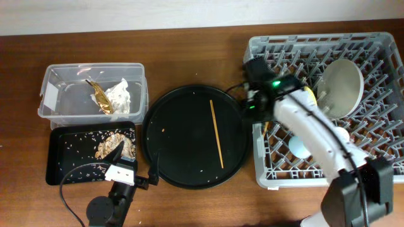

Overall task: Sort waste into correct bins and load items into the dishwasher rack
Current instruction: 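Grasp the wooden chopsticks on the round tray with the right gripper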

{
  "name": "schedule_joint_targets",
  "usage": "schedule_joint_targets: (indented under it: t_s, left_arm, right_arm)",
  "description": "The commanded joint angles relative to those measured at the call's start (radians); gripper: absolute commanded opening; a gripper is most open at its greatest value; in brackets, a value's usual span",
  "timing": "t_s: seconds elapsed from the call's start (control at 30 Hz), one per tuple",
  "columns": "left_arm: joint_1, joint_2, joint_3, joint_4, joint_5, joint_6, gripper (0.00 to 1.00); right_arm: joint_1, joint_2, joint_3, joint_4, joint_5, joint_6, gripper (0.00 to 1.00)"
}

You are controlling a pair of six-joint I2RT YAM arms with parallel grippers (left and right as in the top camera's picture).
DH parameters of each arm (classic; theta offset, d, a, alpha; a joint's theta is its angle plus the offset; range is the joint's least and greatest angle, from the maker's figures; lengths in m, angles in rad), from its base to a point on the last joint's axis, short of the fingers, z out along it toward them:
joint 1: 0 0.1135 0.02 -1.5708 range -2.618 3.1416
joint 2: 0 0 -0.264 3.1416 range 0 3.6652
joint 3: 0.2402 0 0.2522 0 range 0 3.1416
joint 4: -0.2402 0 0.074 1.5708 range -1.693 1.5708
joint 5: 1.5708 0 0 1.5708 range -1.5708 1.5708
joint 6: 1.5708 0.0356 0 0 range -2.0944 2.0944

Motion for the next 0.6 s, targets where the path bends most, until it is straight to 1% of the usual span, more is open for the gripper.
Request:
schedule_joint_targets:
  t_s: [0.0, 0.07, 0.13, 0.27, 0.3, 0.33, 0.37, 0.4, 0.43, 0.47, 0.57]
  left_arm:
    - [0.005, -0.003, -0.002, -0.006, 0.011, 0.012, 0.99]
    - [0.005, -0.003, -0.002, -0.006, 0.011, 0.012, 0.99]
    - [0.005, -0.003, -0.002, -0.006, 0.011, 0.012, 0.99]
    - [0.005, -0.003, -0.002, -0.006, 0.011, 0.012, 0.99]
    - [0.005, -0.003, -0.002, -0.006, 0.011, 0.012, 0.99]
    - [0.005, -0.003, -0.002, -0.006, 0.011, 0.012, 0.99]
    - [0.005, -0.003, -0.002, -0.006, 0.011, 0.012, 0.99]
    - [0.005, -0.003, -0.002, -0.006, 0.011, 0.012, 0.99]
    - [0.005, -0.003, -0.002, -0.006, 0.011, 0.012, 0.99]
    - [0.005, -0.003, -0.002, -0.006, 0.011, 0.012, 0.99]
    - [0.005, -0.003, -0.002, -0.006, 0.011, 0.012, 0.99]
  right_arm:
    - [0.164, -0.002, -0.008, 0.042, -0.031, 0.129, 0.47]
    - [0.249, 0.036, -0.016, 0.056, 0.093, 0.226, 0.47]
    - [0.301, 0.110, -0.021, 0.054, 0.207, 0.323, 0.48]
    - [0.274, 0.286, -0.020, 0.092, 0.249, 0.342, 0.47]
    - [0.264, 0.320, -0.020, 0.106, 0.212, 0.333, 0.34]
    - [0.258, 0.346, -0.020, 0.120, 0.154, 0.299, 0.19]
    - [0.259, 0.369, -0.020, 0.142, 0.080, 0.245, 0.16]
    - [0.264, 0.391, -0.021, 0.160, 0.005, 0.201, 0.15]
    - [0.272, 0.403, -0.021, 0.161, -0.005, 0.200, 0.08]
    - [0.274, 0.405, -0.020, 0.153, -0.004, 0.204, 0.04]
    - [0.254, 0.328, -0.019, 0.140, -0.002, 0.210, 0.04]
